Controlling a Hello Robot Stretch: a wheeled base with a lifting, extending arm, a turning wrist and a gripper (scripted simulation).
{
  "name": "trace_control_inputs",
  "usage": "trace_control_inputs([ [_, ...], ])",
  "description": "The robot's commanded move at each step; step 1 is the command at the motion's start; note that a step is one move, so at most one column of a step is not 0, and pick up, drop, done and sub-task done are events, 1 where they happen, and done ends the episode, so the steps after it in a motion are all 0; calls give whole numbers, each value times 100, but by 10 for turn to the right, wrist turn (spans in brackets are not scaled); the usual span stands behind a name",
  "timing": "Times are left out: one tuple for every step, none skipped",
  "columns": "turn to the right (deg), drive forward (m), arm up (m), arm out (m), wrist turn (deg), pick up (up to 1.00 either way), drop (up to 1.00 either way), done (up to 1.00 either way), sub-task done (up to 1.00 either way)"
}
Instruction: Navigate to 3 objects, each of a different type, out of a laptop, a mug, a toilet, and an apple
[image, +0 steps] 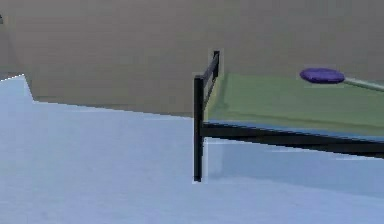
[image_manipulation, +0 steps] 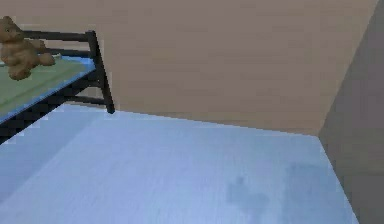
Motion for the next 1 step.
trace_control_inputs([
  [0, 35, 0, 0, 0, 0, 0, 0, 0],
])
